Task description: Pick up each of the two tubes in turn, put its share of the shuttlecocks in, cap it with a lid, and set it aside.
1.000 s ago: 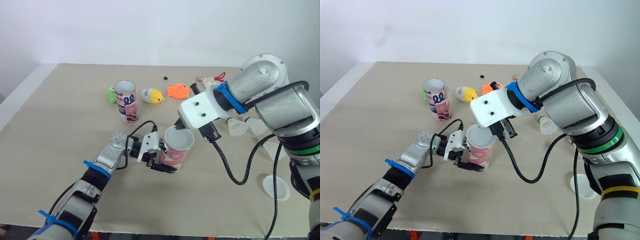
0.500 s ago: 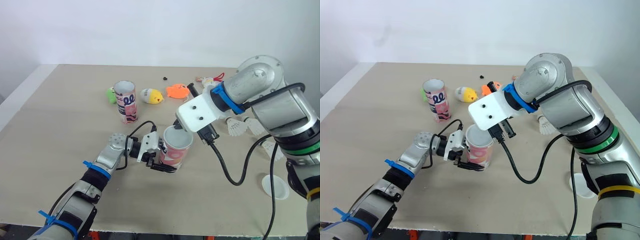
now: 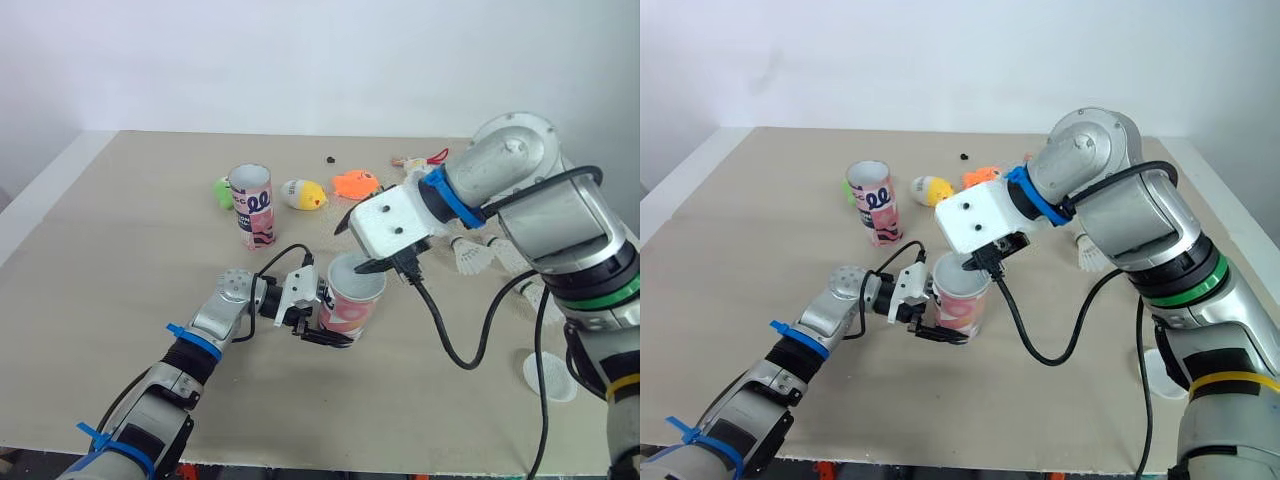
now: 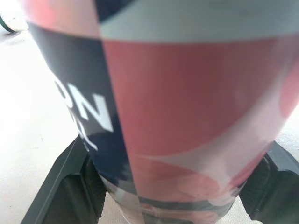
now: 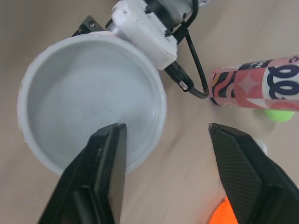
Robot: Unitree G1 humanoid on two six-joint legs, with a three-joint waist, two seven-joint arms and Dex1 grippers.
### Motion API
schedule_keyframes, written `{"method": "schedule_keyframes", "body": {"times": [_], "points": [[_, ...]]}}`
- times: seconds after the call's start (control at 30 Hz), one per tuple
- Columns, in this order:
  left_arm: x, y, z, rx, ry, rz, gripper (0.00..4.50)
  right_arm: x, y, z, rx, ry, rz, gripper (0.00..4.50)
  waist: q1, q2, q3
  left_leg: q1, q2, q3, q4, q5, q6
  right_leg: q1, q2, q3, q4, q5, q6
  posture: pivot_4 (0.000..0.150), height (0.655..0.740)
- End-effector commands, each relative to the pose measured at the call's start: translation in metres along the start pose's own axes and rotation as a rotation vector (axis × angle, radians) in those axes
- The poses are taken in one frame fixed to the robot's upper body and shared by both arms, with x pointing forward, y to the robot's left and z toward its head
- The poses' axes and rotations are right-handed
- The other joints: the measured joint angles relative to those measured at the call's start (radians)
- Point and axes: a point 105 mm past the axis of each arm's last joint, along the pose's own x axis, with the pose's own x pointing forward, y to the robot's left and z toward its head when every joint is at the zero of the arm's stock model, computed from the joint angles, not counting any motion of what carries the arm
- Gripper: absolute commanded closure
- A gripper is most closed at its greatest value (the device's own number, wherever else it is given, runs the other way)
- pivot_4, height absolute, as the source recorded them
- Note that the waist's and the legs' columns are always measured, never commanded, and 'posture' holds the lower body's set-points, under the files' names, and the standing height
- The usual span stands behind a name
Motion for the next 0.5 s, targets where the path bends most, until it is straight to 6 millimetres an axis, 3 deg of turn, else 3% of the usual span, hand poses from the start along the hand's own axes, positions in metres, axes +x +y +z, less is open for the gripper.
{"method": "schedule_keyframes", "body": {"times": [0.03, 0.13, 0.27, 0.33, 0.37, 0.43, 0.5], "points": [[-0.001, -0.006, -0.022, -0.065, 0.078, -0.006, 1.25, -0.008, -0.003, 0.005, 0.037, -0.04, 0.029, 1.64, 0.0, 0.0, 0.0, 0.0, 0.0, 0.0, 0.0, 0.0, 0.0, 0.0, 0.0, 0.0, 0.0, 0.0, 0.0, 0.15, 0.74], [-0.001, -0.006, -0.022, -0.063, 0.077, -0.008, 1.25, -0.017, -0.006, 0.009, 0.059, -0.079, 0.013, 1.64, 0.0, 0.0, 0.001, -0.001, 0.0, 0.0, 0.0, 0.0, 0.0, 0.0, 0.0, 0.0, 0.0, 0.0, 0.0, 0.15, 0.74], [-0.001, -0.005, -0.022, -0.06, 0.077, -0.001, 1.25, -0.048, 0.002, 0.03, 0.221, -0.327, 0.005, 1.64, 0.003, 0.0, 0.001, -0.006, -0.001, -0.001, 0.0, 0.0, 0.0, -0.002, -0.002, -0.001, 0.0, 0.002, 0.003, 0.15, 0.74], [-0.002, -0.006, -0.023, -0.06, 0.079, -0.001, 1.25, -0.054, 0.007, 0.036, 0.266, -0.379, 0.016, 1.64, 0.005, 0.0, 0.001, -0.01, -0.001, -0.002, 0.0, 0.0, 0.0, -0.005, -0.003, -0.002, 0.0, 0.003, 0.004, 0.15, 0.74], [-0.002, -0.006, -0.023, -0.061, 0.079, -0.002, 1.25, -0.054, 0.011, 0.037, 0.278, -0.391, 0.023, 2.02, 0.004, 0.0, 0.001, -0.01, -0.001, -0.002, 0.0, 0.0, 0.0, -0.005, -0.004, -0.002, 0.0, 0.003, 0.004, 0.15, 0.74], [-0.002, -0.007, -0.023, -0.063, 0.079, -0.005, 1.25, -0.05, 0.018, 0.038, 0.303, -0.401, 0.037, 2.37, 0.004, 0.0, 0.001, -0.01, -0.001, -0.003, 0.0, 0.0, 0.0, -0.005, -0.007, -0.003, -0.001, 0.003, 0.003, 0.15, 0.74], [-0.002, -0.007, -0.023, -0.063, 0.08, -0.008, 1.25, -0.045, 0.023, 0.037, 0.325, -0.406, 0.049, 3.23, 0.003, 0.0, 0.001, -0.011, -0.001, -0.004, 0.0, 0.0, 0.0, -0.005, -0.007, -0.003, -0.001, 0.0, -0.001, 0.15, 0.74]]}}
